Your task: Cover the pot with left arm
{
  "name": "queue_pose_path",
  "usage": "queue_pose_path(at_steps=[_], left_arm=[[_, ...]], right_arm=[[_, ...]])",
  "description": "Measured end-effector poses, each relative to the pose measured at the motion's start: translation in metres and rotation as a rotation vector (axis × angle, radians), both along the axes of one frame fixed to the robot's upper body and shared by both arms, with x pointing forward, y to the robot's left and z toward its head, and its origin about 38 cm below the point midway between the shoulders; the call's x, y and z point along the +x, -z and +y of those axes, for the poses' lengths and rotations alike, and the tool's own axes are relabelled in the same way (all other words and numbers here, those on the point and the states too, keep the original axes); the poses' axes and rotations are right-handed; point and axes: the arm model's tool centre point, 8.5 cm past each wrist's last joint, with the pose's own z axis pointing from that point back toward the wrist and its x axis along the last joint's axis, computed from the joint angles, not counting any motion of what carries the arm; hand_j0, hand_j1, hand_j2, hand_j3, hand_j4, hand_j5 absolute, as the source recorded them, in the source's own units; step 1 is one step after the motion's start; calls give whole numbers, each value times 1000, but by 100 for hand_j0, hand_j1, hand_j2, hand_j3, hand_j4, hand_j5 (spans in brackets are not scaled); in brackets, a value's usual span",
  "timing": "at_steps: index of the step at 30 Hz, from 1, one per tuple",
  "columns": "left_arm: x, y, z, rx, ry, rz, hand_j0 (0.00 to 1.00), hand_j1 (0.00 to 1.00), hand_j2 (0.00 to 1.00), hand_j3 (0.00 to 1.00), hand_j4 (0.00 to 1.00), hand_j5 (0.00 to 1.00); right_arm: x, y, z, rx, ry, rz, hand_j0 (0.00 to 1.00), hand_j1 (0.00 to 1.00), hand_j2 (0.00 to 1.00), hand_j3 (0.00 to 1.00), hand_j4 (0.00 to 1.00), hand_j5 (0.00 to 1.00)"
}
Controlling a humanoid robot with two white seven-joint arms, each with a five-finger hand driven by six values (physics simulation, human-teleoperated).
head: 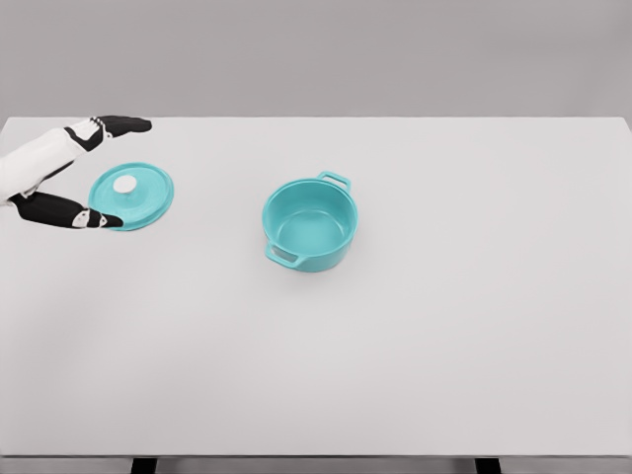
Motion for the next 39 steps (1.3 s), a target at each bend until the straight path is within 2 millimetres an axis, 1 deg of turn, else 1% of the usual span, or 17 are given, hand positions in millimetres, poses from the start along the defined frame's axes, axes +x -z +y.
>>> queue_pose_path(at_steps=[3,5,8,11,13,15,16,17,18,20,24,25,27,31,32,34,39], left_arm=[[2,1,3,-3,-12,5,100,100,100,100,100,100],[9,7,13,-10,-47,22,100,100,100,100,100,100],[30,3,15,-24,-72,19,100,100,100,100,100,100],[38,27,16,-21,-90,81,100,100,100,100,100,100],[52,35,18,-45,-124,97,100,100,100,100,100,100],[64,45,28,-62,-176,123,100,100,100,100,100,100],[72,45,35,-61,-206,127,100,100,100,100,100,100],[84,33,42,-40,-234,105,100,100,100,100,100,100],[89,41,48,-8,-263,124,100,100,100,100,100,100],[89,67,60,34,-311,181,100,100,100,100,100,100],[91,99,62,23,-352,257,100,100,100,100,100,100],[92,101,61,8,-357,263,100,100,100,100,100,100],[101,91,60,-18,-359,246,100,100,100,100,100,100],[103,95,60,-64,-370,269,100,100,100,100,100,100],[108,90,60,-72,-375,263,100,100,100,100,100,100],[113,93,61,-73,-391,279,99,99,99,99,99,99],[111,118,59,-34,-401,346,98,98,98,98,98,98]], right_arm=[[0,0,0,0,0,1,100,100,100,100,100,100],[0,0,0,0,0,1,100,100,100,100,100,100],[-1,0,0,0,1,2,100,100,100,100,100,100],[0,0,0,0,0,1,100,100,100,100,100,100],[0,0,0,0,0,1,100,100,100,100,100,100],[0,0,0,0,0,1,100,100,100,100,100,100],[0,0,0,0,1,1,100,100,100,100,100,100],[0,0,0,0,1,1,100,100,100,100,100,100],[-1,0,0,0,0,2,100,100,100,100,100,100],[0,0,0,0,0,1,100,100,100,100,100,100],[0,0,0,0,1,1,100,100,100,100,100,100],[0,0,0,0,0,1,100,100,100,100,100,100],[0,0,0,0,1,1,100,100,100,100,100,100],[0,0,0,0,0,1,100,100,100,100,100,100],[0,0,0,0,0,1,100,100,100,100,100,100],[0,0,0,0,0,1,100,100,100,100,100,100],[0,0,0,0,0,1,100,100,100,100,100,100]])
